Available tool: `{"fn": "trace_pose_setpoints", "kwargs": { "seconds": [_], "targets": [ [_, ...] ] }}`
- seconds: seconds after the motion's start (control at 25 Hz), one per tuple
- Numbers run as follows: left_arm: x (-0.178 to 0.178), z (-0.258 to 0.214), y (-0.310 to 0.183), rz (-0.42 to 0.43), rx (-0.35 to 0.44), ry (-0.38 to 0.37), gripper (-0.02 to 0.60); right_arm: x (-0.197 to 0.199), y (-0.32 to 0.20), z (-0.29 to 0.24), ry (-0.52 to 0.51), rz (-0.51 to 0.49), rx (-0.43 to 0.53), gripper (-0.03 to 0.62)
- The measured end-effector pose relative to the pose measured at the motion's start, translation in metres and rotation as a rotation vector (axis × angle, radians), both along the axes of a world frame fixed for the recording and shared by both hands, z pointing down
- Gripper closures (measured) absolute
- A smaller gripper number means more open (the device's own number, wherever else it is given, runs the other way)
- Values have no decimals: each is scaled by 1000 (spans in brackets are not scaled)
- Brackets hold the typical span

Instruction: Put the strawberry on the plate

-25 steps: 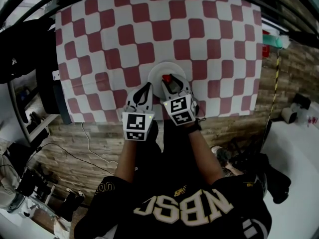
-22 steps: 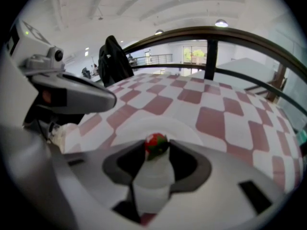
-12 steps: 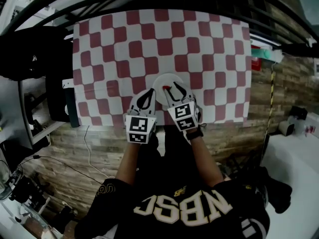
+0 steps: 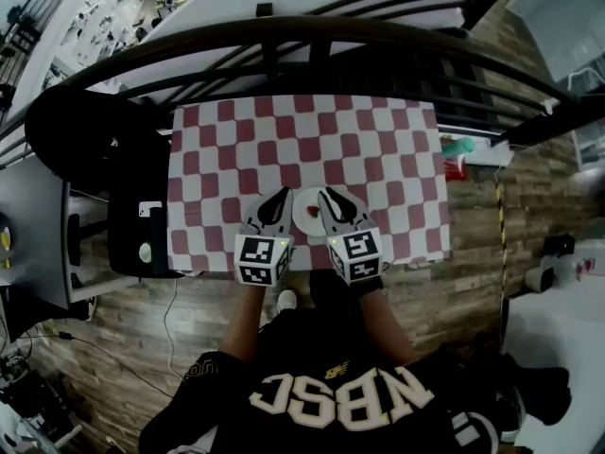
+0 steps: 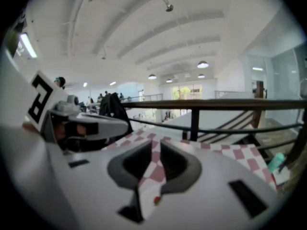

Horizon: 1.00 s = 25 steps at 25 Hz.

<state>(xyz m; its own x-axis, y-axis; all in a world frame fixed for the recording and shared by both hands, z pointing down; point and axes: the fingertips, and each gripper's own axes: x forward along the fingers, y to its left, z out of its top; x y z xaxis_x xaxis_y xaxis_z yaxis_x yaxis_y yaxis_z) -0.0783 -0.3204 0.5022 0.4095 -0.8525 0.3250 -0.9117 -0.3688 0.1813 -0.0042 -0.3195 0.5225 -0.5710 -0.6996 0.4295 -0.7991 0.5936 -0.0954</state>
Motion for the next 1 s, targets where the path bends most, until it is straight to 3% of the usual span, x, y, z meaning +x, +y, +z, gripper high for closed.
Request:
{"fn": "trace_pose_setpoints", "kwargs": {
  "seconds": [0.2, 0.48, 1.0],
  "targets": [
    [-2, -59, 5, 0, 123, 26, 572, -5, 10, -67, -65, 9, 135, 568],
    [-5, -120, 15, -13, 272, 57, 572, -1, 15, -130, -112, 56, 294, 576],
    [12, -150, 13, 24, 366, 56, 572, 7, 7, -163, -125, 84, 386, 576]
  ]
}}
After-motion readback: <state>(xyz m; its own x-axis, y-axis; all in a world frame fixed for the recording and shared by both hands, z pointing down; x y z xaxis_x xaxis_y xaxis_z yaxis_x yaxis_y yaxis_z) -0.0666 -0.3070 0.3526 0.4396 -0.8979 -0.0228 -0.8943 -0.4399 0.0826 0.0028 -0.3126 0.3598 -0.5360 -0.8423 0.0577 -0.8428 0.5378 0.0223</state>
